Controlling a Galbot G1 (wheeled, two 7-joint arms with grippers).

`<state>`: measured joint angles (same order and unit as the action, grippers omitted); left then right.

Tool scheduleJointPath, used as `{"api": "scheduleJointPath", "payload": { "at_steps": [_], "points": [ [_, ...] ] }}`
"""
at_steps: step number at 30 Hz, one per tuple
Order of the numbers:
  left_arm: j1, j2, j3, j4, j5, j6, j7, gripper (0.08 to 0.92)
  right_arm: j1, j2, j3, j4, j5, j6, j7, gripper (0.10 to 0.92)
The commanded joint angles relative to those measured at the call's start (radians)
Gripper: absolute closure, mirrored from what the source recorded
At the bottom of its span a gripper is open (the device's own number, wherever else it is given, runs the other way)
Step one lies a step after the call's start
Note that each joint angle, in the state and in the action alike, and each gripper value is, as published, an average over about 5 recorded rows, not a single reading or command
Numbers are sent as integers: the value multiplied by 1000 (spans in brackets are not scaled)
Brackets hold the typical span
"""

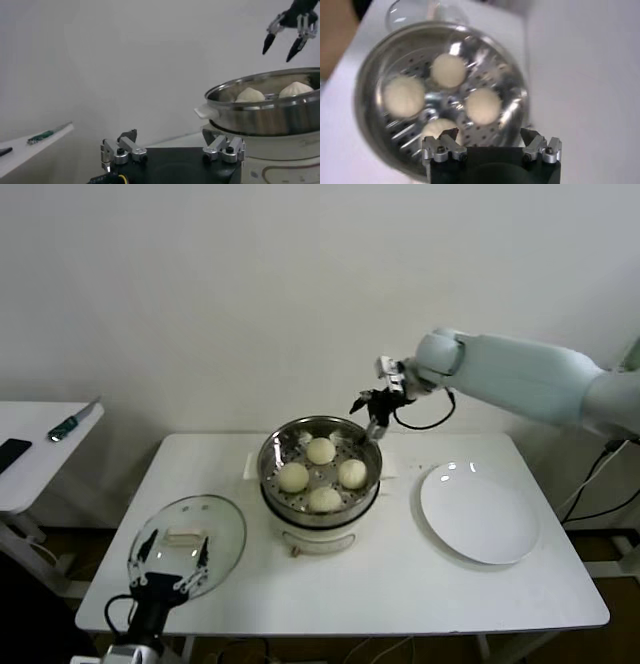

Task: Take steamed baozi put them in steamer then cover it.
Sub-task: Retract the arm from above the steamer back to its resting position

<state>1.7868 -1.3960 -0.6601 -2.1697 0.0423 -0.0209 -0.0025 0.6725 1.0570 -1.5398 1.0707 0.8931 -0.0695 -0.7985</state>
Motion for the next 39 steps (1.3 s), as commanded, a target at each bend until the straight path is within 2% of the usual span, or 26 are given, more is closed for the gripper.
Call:
{"api": "scheduleJointPath", "payload": {
  "at_steps": [1,7,15,25,34,39],
  "points": [
    [-33,-4,-7,16,81,4,-4,177,-348,-376,467,211,-18,205,452,203],
    [-47,-3,-10,26,133,10,-4,177,-713,-471,854,294,-59,211,540,203],
    [-47,-3,-7,15,207,32,-24,177,-1213,-470,1337,426,-122,219,665,203],
    [-68,-14,-32,0,474,105,-12,177,-1743,-275,1906,561,-234,169,693,203],
    [-65,9,-17,46,998,165,-50,177,-1992,-125,2130,655,-312,100,645,203],
    [-76,49,36,126,1211,201,-93,177,-2068,-65,2168,660,-353,106,619,203]
  ]
}}
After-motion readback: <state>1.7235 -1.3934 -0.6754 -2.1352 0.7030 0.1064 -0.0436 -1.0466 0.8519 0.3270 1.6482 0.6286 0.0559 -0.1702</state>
